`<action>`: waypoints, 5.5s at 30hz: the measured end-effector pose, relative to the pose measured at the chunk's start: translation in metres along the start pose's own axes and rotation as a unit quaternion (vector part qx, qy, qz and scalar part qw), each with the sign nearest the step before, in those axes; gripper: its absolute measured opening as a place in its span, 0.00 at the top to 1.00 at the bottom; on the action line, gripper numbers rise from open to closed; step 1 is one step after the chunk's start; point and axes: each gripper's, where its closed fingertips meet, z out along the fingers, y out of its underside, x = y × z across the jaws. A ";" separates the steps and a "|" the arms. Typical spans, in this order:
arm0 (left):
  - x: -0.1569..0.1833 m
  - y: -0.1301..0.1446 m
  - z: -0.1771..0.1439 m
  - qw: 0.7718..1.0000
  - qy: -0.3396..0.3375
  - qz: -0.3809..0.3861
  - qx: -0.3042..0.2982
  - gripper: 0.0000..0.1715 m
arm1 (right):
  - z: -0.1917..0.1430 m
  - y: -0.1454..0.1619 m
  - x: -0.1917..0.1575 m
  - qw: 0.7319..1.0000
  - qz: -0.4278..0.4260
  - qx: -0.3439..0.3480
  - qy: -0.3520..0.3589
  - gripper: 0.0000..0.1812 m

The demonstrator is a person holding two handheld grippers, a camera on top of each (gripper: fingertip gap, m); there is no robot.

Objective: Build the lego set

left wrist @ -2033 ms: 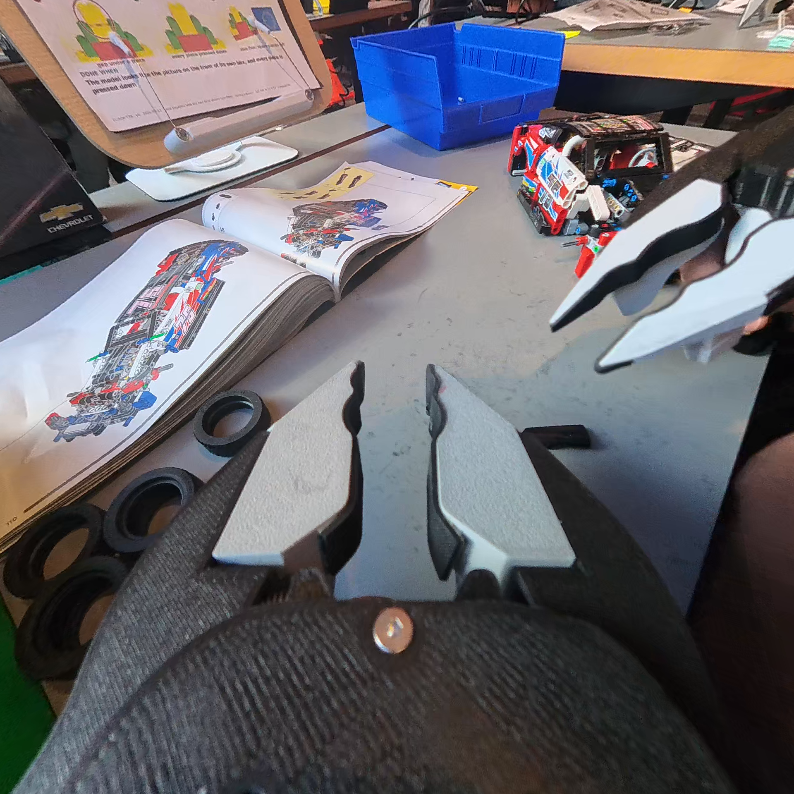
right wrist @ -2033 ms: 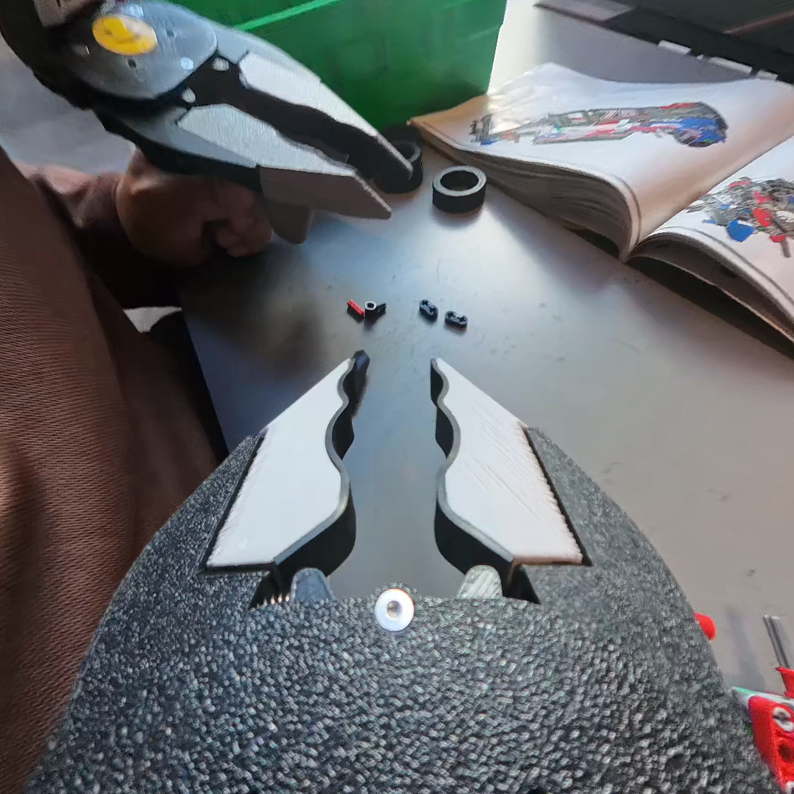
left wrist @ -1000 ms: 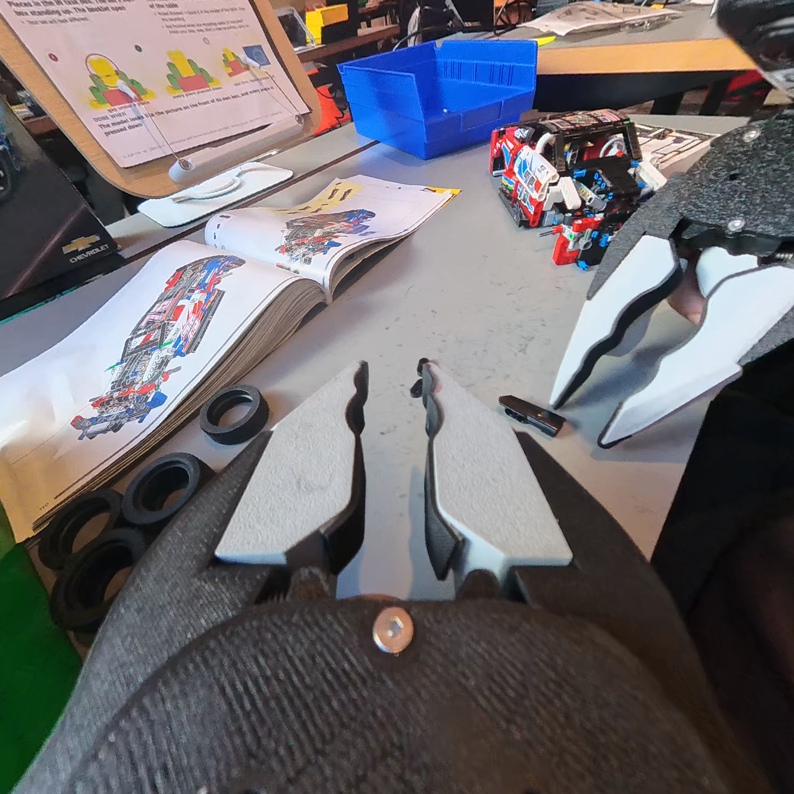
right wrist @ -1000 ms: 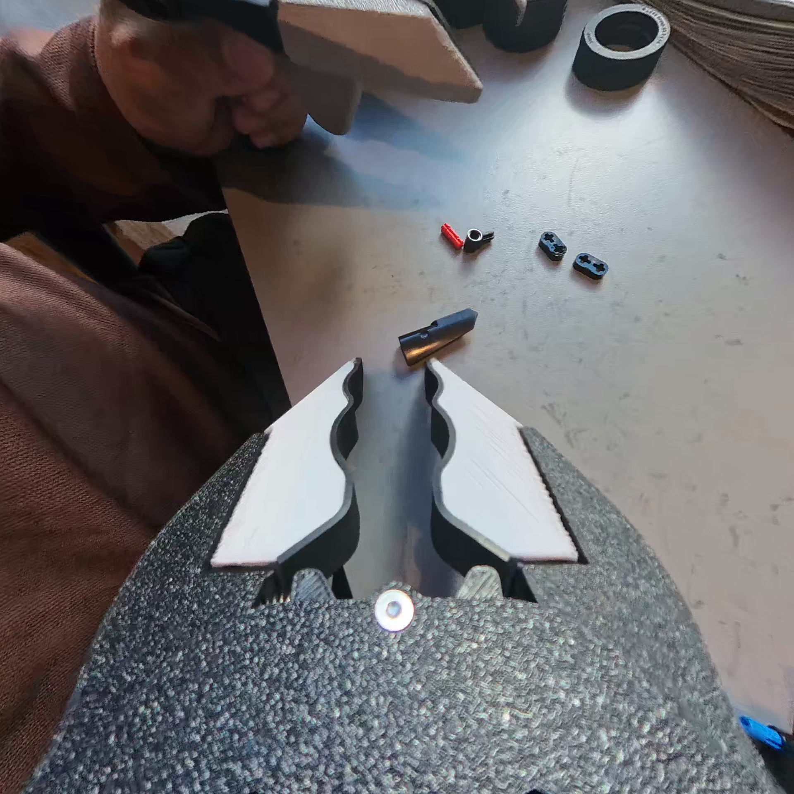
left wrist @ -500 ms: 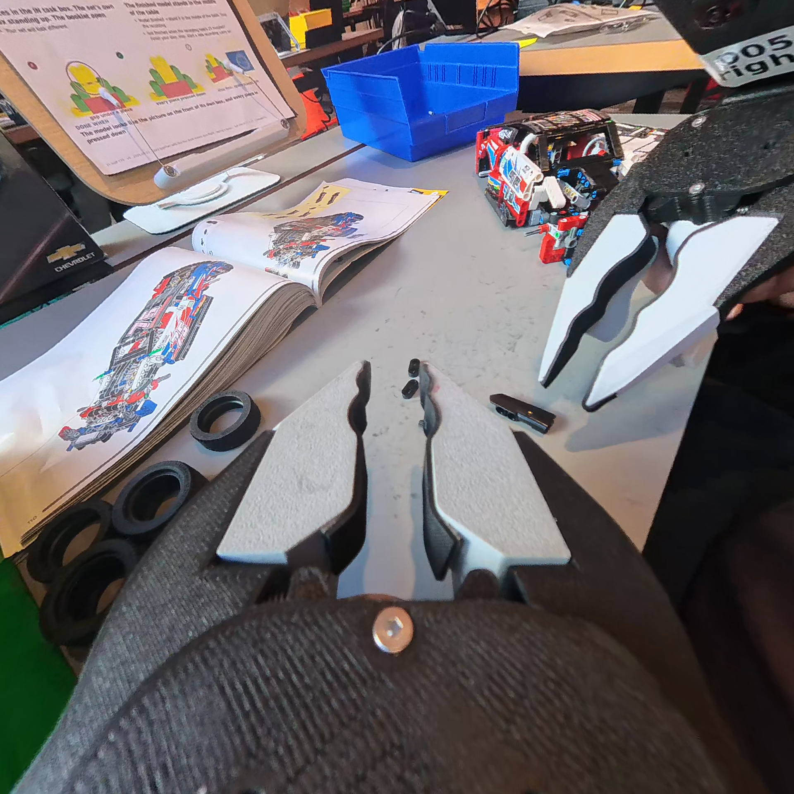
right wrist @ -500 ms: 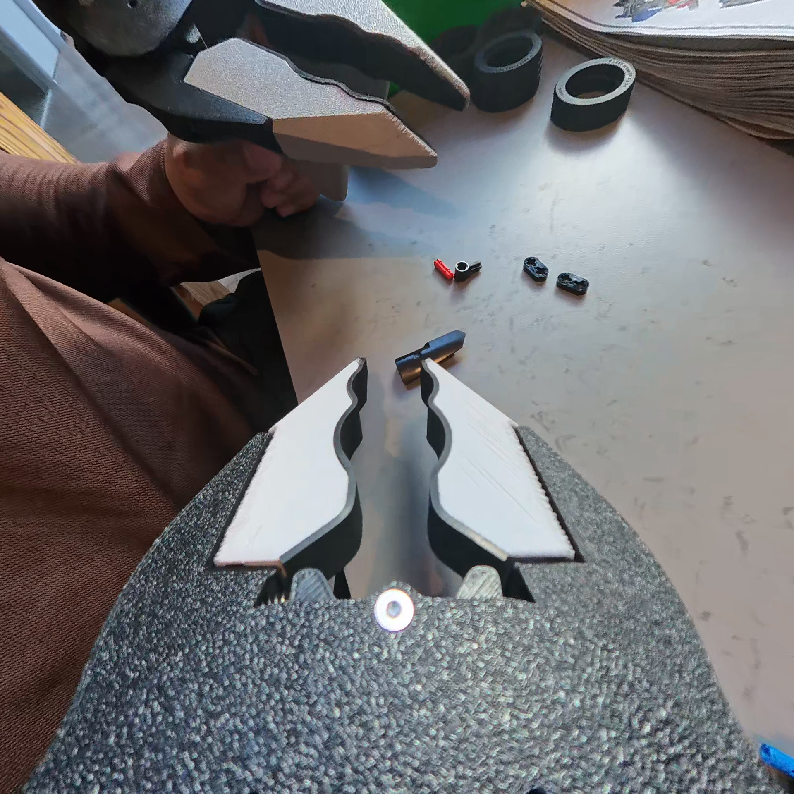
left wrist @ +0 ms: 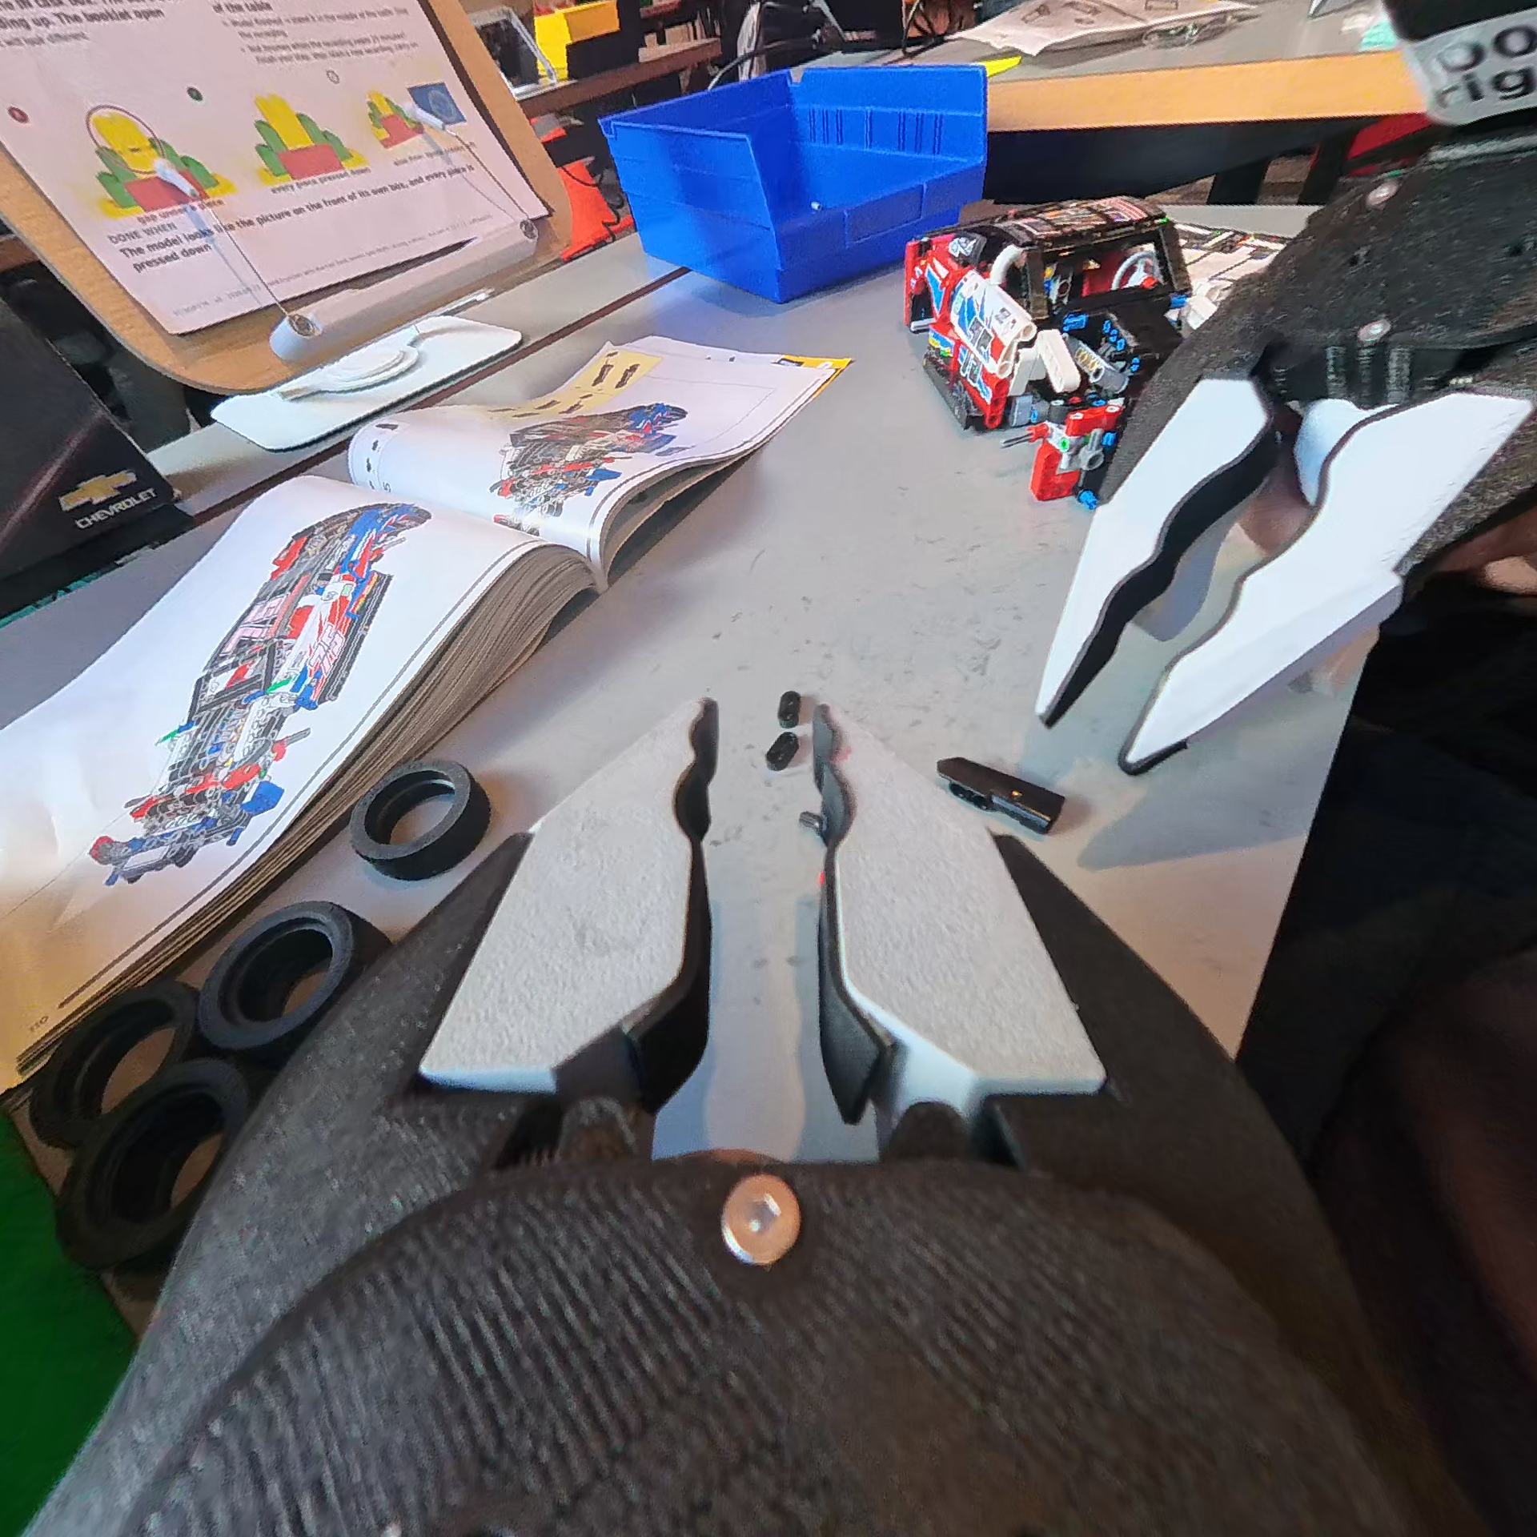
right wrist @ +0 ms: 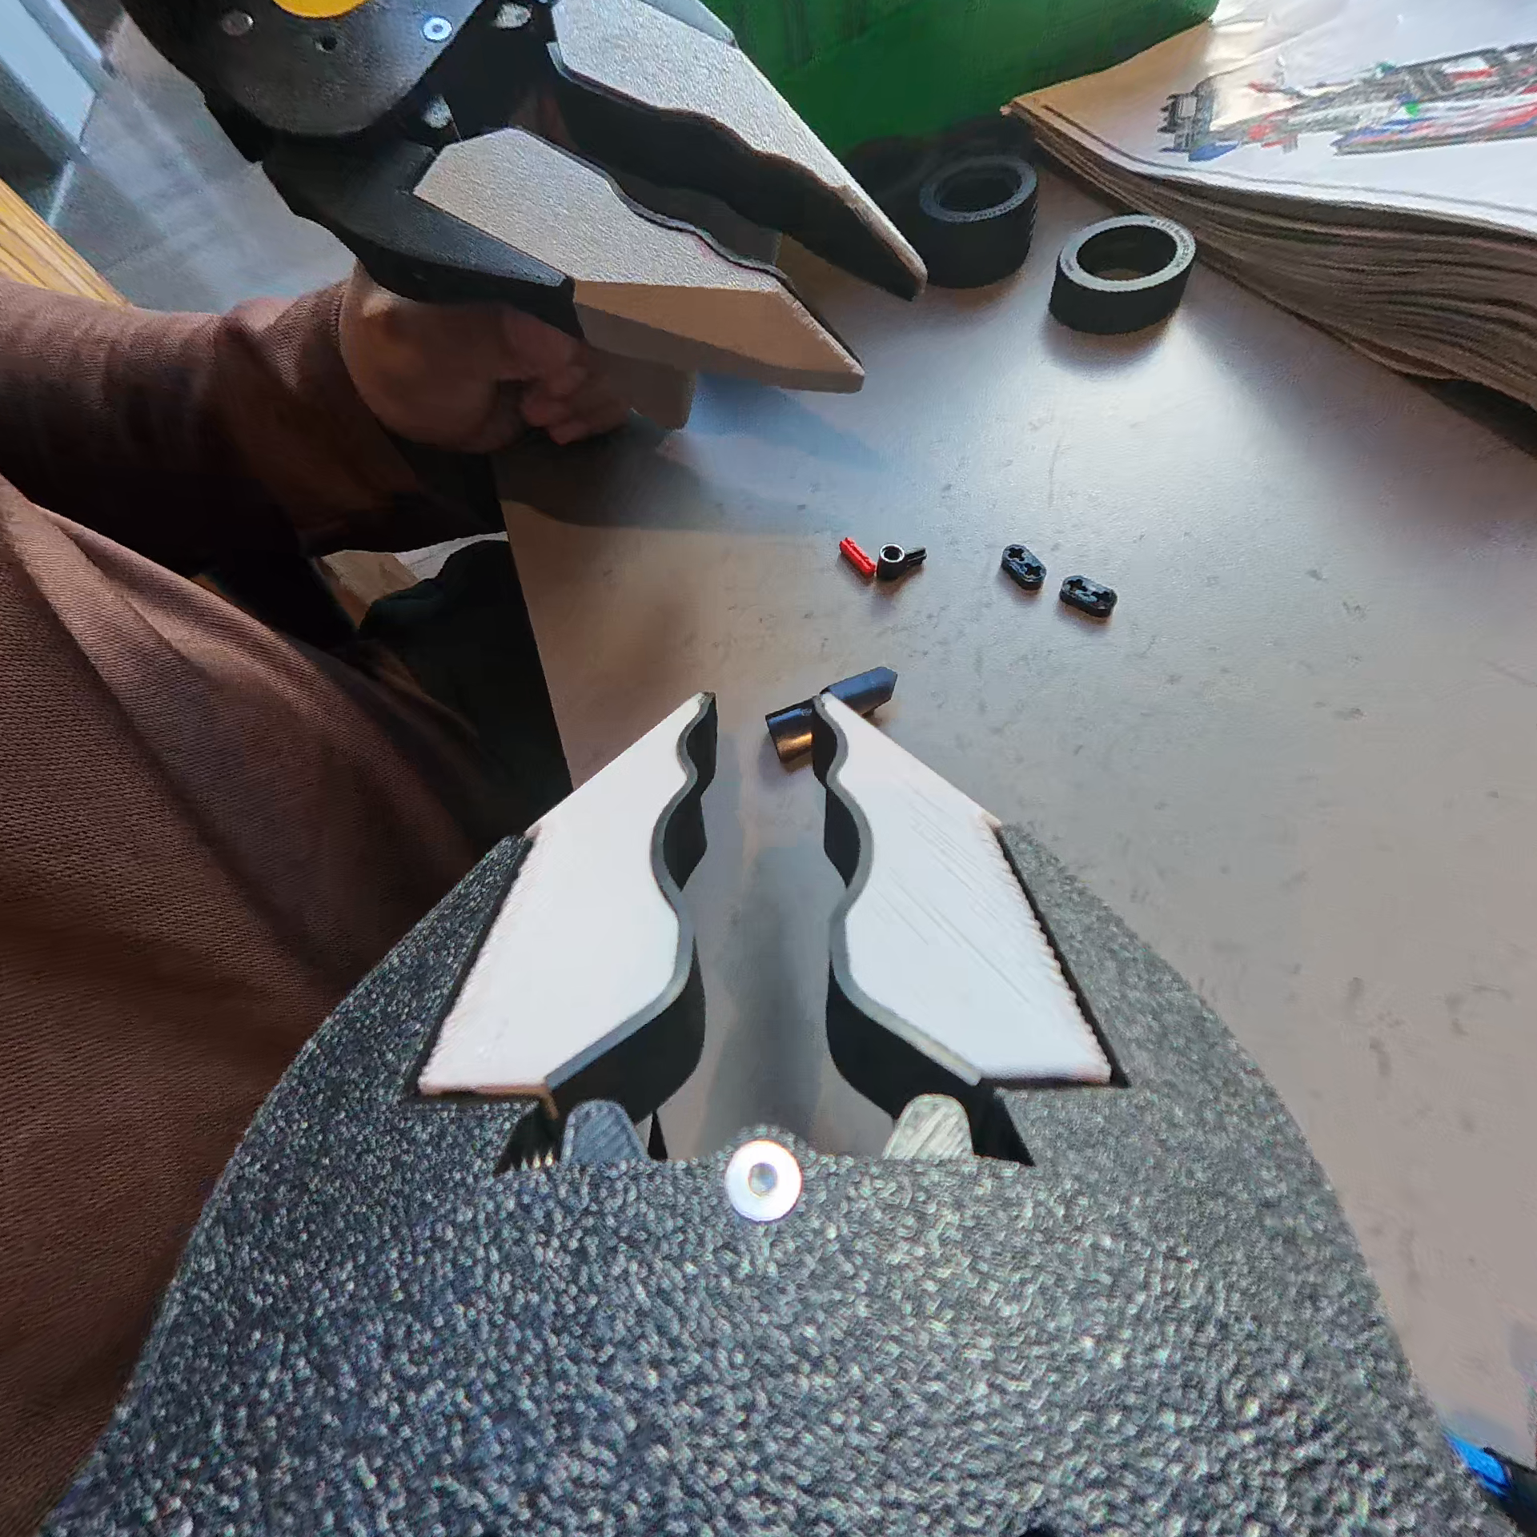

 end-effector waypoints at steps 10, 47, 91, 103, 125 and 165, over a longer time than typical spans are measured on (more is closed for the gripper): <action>0.005 -0.004 -0.003 1.000 0.012 0.006 0.013 0.89 | -0.001 -0.010 0.010 0.999 -0.018 0.025 0.027 0.87; -0.304 0.118 -0.025 0.909 -0.106 -0.184 -0.359 0.95 | -0.004 -0.017 0.011 0.998 -0.016 0.048 0.024 0.86; 0.105 0.032 0.066 0.811 0.406 -0.008 -0.421 0.99 | -0.038 0.044 0.035 0.966 -0.192 -0.107 0.135 0.81; 0.099 -0.019 0.066 0.911 0.272 0.278 -0.139 1.00 | -0.062 -0.008 0.035 0.978 -0.136 0.035 0.156 0.84; 0.113 -0.108 0.006 0.705 -0.094 0.682 0.169 1.00 | -0.104 -0.077 -0.023 0.948 -0.216 0.150 0.180 0.91; 0.091 -0.068 0.035 0.888 0.021 0.457 0.039 0.97 | -0.088 -0.046 0.010 0.989 0.001 0.133 0.064 0.91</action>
